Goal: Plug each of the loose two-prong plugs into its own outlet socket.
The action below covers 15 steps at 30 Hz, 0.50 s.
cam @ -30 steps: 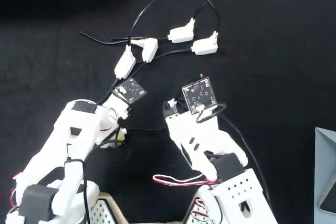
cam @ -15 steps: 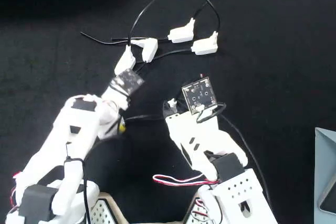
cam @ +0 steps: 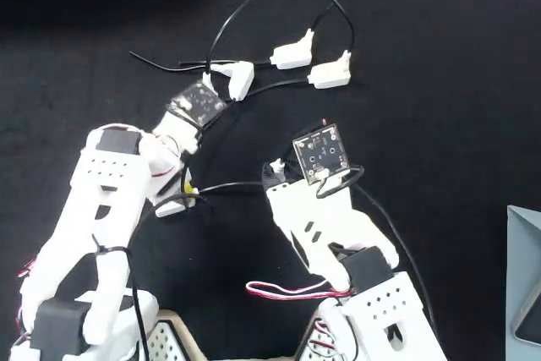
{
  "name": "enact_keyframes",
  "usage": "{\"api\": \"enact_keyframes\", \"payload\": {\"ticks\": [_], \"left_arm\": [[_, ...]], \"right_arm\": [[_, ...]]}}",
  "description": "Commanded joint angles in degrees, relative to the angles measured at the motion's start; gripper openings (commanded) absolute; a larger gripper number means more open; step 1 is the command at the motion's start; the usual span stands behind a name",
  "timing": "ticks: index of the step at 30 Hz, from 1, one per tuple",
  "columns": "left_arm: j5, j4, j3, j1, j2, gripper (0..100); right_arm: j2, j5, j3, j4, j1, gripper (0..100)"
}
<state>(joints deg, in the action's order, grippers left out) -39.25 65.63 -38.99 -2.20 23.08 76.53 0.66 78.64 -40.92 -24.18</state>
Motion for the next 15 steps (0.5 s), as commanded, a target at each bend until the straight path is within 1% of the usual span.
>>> {"api": "enact_keyframes", "payload": {"ticks": [1, 8, 15], "left_arm": [[-3.0, 0.2, -1.0, 0.7, 0.3, 31], [-7.4, -7.1, -7.0, 2.1, 0.2, 31], [-7.3, -11.8, -10.6, 1.8, -1.2, 31]], "right_arm": [[0.5, -0.5, -1.6, -0.3, 0.9, 1.4], [0.5, -0.5, -1.6, -0.3, 0.9, 1.4], [0.5, -0.5, -1.6, -0.3, 0.9, 1.4]]}}
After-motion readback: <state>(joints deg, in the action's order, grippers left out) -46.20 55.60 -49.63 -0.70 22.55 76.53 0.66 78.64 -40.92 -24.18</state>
